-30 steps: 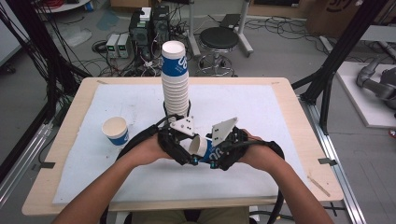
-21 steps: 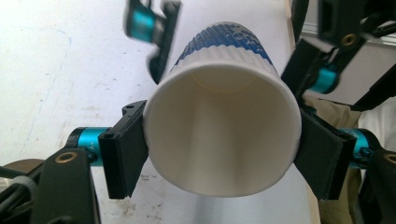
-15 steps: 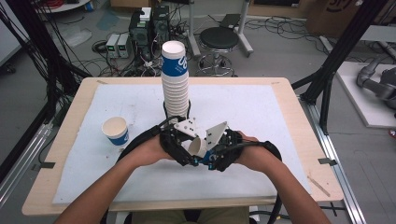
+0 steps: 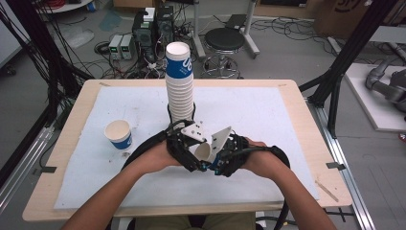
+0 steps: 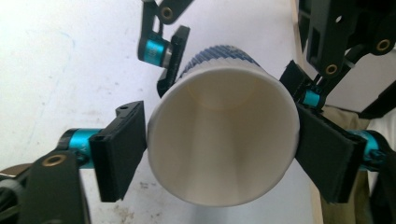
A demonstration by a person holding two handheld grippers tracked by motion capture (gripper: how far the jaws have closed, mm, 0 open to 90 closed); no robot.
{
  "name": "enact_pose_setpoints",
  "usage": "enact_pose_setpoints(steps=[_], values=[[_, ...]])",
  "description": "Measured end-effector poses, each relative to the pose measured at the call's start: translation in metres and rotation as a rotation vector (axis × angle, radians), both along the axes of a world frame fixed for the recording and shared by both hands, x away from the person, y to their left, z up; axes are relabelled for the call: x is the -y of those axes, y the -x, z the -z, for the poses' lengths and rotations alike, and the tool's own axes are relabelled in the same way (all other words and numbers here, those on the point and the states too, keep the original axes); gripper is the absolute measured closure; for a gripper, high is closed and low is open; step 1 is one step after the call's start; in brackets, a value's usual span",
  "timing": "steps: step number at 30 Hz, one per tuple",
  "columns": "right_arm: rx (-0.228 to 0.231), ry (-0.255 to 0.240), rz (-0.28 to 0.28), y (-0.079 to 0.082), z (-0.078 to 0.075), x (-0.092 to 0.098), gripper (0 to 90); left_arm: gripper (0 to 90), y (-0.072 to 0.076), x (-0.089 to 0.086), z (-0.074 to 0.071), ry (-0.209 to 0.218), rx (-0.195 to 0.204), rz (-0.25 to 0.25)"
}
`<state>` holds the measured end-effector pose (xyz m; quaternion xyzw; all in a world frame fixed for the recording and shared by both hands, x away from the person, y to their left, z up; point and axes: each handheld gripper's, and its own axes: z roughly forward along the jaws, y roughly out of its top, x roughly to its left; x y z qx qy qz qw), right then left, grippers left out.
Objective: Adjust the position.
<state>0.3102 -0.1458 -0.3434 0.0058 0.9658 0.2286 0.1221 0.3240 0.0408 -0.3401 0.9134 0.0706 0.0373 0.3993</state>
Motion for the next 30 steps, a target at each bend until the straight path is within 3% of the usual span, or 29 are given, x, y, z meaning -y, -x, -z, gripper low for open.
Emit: enact_pose_setpoints(steps=[5, 8, 14, 17, 24, 30], values=[[-0.013, -0.045, 0.014, 0.0, 0.003, 0.011, 28.9, 16.7, -0.001, -0.015, -0.001, 0.109, 0.004, -0.005], [-0.027, -0.083, 0.024, -0.002, 0.005, 0.02, 28.9, 16.8, -0.002, -0.027, -0.002, 0.206, -0.005, -0.02], [-0.06, -0.2, 0.056, -0.003, 0.013, 0.04, 28.9, 16.7, -0.002, -0.051, -0.001, 0.405, 0.009, -0.116], [-0.07, -0.276, 0.072, -0.003, 0.017, 0.05, 28.9, 16.7, -0.001, -0.062, 0.003, 0.474, 0.025, -0.161], [-0.061, -0.418, 0.125, -0.001, 0.024, 0.068, 28.1, 16.5, 0.002, -0.079, 0.016, 0.543, 0.034, -0.243], [-0.033, -0.495, 0.165, 0.0, 0.032, 0.077, 27.6, 16.5, 0.005, -0.084, 0.029, 0.557, 0.049, -0.271]])
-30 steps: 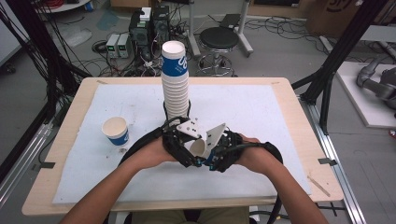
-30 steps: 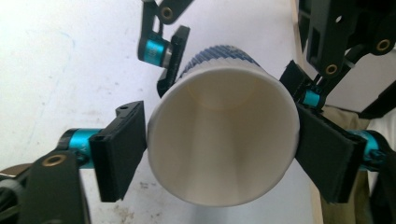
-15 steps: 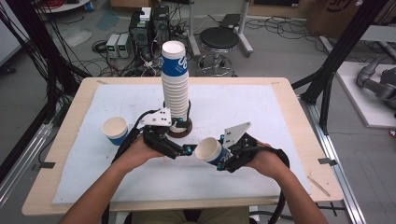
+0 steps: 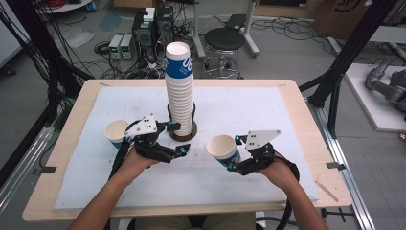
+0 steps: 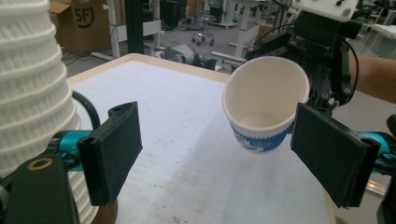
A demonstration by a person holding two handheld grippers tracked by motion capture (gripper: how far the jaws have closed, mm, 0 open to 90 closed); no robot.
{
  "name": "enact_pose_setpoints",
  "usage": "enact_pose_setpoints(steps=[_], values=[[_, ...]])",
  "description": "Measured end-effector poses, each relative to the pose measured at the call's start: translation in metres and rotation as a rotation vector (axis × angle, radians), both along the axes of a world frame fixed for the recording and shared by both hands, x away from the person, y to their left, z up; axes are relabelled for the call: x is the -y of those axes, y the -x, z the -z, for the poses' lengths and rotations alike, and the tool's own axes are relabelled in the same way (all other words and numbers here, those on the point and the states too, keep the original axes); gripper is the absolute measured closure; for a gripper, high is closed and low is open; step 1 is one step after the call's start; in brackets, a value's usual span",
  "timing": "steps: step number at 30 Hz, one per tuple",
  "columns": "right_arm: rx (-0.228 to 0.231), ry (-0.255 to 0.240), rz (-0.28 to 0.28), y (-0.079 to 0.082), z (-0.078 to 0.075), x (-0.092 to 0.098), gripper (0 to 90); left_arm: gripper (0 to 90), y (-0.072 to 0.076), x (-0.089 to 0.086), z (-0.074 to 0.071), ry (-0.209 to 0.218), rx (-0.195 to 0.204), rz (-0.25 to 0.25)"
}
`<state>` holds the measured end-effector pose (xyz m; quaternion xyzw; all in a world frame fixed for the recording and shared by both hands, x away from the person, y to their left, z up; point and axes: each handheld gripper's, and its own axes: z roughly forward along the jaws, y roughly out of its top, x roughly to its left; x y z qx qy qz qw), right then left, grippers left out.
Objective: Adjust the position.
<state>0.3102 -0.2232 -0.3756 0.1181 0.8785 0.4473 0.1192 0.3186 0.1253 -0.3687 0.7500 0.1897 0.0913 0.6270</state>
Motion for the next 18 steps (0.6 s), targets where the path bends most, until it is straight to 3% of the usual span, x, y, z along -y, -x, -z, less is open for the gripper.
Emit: enact_pose_setpoints(steps=[18], values=[[0.08, -0.145, 0.13, 0.002, 0.009, 0.019, 27.3, 17.0, 0.006, -0.017, 0.03, 0.033, 0.03, -0.074]])
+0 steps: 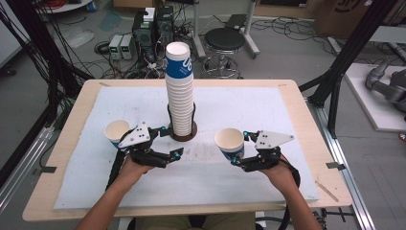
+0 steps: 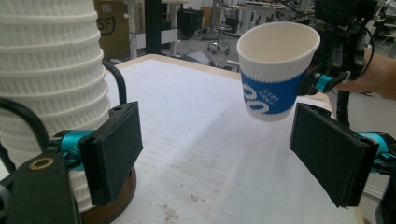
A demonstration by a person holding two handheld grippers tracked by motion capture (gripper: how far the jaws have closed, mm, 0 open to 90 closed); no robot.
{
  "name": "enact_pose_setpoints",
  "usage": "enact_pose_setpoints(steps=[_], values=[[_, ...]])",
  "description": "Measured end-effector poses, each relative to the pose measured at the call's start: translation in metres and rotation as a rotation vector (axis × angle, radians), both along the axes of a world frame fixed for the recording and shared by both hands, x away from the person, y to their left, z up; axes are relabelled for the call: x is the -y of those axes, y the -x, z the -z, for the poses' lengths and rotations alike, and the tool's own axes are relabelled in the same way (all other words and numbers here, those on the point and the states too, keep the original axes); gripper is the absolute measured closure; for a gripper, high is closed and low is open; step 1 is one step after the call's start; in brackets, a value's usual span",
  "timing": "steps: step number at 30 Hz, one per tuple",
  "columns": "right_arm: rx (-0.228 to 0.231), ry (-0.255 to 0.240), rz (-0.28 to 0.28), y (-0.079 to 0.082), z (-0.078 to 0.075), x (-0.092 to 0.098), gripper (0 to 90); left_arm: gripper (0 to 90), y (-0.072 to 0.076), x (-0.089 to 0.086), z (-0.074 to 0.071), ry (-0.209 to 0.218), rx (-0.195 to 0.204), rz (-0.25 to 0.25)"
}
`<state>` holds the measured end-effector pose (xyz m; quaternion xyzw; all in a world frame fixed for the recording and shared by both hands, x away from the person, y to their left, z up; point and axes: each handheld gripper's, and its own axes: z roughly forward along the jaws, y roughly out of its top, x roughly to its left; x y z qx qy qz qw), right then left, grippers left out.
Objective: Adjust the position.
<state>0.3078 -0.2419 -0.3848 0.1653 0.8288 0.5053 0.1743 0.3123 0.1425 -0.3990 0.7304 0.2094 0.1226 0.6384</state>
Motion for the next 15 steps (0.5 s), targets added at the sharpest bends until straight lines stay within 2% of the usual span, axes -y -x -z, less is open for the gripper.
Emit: enact_pose_setpoints(steps=[5, 15], values=[[0.019, -0.036, 0.048, 0.0, 0.001, 0.008, 27.4, 17.1, 0.001, -0.005, 0.009, 0.003, -0.009, -0.014], [0.053, -0.097, 0.142, 0.004, 0.0, 0.027, 27.3, 17.1, 0.006, -0.013, 0.018, 0.014, -0.001, -0.028]])
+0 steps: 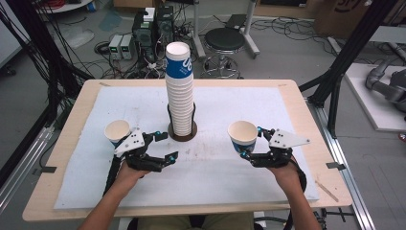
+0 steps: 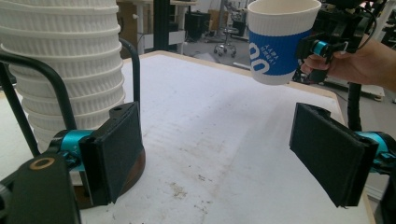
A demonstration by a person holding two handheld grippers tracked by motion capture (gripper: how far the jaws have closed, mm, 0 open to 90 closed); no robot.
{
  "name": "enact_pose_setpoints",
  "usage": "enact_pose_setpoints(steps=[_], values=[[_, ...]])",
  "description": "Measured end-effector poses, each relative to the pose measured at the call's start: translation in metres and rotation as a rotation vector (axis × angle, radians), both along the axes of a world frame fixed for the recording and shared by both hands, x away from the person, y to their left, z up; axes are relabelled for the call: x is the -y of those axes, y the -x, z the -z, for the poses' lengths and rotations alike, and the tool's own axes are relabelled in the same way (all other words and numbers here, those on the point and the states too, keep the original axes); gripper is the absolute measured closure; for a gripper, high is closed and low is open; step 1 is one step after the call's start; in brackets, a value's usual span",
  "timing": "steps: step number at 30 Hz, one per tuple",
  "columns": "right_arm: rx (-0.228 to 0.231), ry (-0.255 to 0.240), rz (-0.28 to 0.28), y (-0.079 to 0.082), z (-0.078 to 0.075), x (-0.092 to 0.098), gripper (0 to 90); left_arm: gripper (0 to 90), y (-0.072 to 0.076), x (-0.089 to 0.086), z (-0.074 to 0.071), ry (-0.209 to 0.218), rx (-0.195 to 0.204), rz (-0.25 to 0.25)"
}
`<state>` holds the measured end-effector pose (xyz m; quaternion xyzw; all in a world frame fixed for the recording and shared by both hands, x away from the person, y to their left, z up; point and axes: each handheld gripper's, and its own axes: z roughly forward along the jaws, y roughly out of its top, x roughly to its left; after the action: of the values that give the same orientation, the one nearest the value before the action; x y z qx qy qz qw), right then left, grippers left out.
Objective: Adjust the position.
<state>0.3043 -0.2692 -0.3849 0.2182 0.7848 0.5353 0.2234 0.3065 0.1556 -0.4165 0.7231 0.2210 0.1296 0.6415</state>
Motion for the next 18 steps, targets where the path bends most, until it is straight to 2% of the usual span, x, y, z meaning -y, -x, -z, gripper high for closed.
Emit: enact_pose_setpoints(steps=[7, 18], values=[[0.004, -0.017, 0.029, 0.0013, 0.002, 0.007, 27.3, 17.1, 0.0001, 0.0008, 0.001, -0.006, 0.003, -0.002], [0.011, -0.027, 0.043, 0.0019, 0.002, 0.0093, 27.3, 17.1, 0.0004, 0.0005, 0.0003, -0.006, 0.009, -0.006]])
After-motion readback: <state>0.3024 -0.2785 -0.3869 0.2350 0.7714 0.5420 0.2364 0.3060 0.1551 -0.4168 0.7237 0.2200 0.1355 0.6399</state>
